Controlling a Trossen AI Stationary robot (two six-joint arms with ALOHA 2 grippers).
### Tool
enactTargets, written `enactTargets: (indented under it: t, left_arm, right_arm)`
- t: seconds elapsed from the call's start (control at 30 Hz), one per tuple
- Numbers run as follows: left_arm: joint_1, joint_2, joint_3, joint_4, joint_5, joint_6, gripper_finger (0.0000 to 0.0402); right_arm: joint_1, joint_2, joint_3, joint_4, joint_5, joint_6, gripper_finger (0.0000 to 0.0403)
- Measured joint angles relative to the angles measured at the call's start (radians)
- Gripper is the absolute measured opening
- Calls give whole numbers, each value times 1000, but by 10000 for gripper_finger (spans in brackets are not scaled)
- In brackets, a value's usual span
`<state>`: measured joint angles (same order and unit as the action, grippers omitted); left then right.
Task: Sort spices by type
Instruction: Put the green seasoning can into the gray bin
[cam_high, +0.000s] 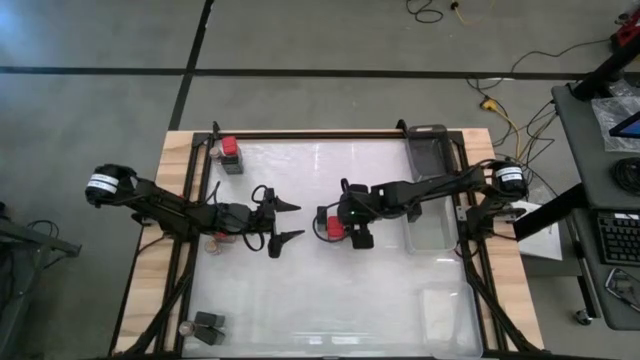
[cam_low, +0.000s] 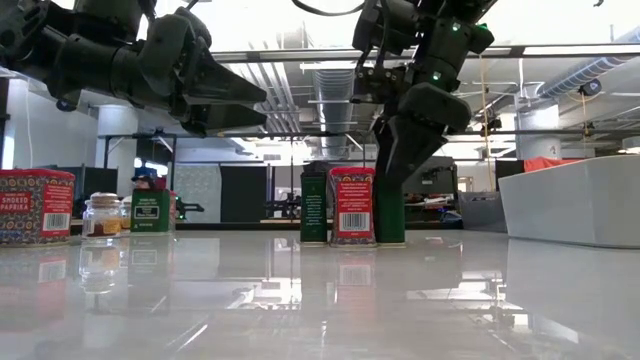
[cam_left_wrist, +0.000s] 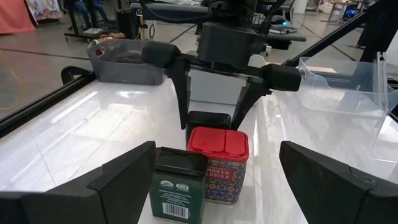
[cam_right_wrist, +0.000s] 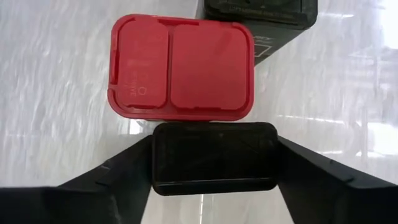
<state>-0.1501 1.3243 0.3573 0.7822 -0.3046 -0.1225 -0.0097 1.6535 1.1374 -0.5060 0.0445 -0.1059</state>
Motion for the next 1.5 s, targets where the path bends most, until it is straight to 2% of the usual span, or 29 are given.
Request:
enactTargets:
  t: [0.13, 0.4, 0.6, 0.83, 1.07, 1.27, 1.5]
  left_arm:
    - [0, 0, 0, 0, 0, -32, 327]
    - [0, 0, 0, -51, 1, -47, 327]
    - [0, -1, 2, -21, 1, -44, 327]
    - [0, -3, 14, -21, 0, -44, 327]
    - [0, -3, 14, -21, 1, -37, 327]
    - [0, -3, 14, -17, 1, 4, 327]
    - [0, -3, 14, 8, 0, 35, 327]
  right_arm:
    - [0, -8, -1, -7, 0, -6, 264]
    - [0, -125, -1, -120, 0, -27, 282]
    - [0, -327, -1, -273, 0, -27, 264]
    - [0, -597, -1, -490, 49, -22, 275]
    - [0, -766, -1, -722, 88, 99, 265]
    - [0, -870, -39, -801, 95, 166, 274]
    - [0, -904, -173, -825, 116, 106, 265]
